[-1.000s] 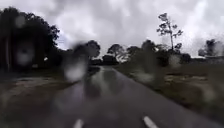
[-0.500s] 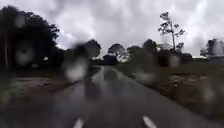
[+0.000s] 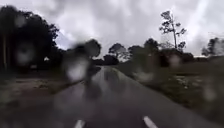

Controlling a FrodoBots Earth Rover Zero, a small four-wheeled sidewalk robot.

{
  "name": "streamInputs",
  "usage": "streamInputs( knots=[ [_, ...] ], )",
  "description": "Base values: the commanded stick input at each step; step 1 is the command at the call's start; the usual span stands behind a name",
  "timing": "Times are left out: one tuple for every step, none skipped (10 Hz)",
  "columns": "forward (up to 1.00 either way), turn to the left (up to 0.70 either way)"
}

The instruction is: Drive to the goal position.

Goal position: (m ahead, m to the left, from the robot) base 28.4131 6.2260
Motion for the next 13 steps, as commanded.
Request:
streamInputs(
  knots=[
    [0.7,0.0],
    [0.7,0.0],
    [0.7,0.0],
    [0.7,0.0],
    [0.7,0.0],
    [0.7,0.0],
    [0.7,0.0],
    [0.7,0.0],
    [0.7,0.0],
    [0.7,0.0],
    [0.7,0.0],
    [0.7,0.0],
    [0.7,0.0]
  ],
)
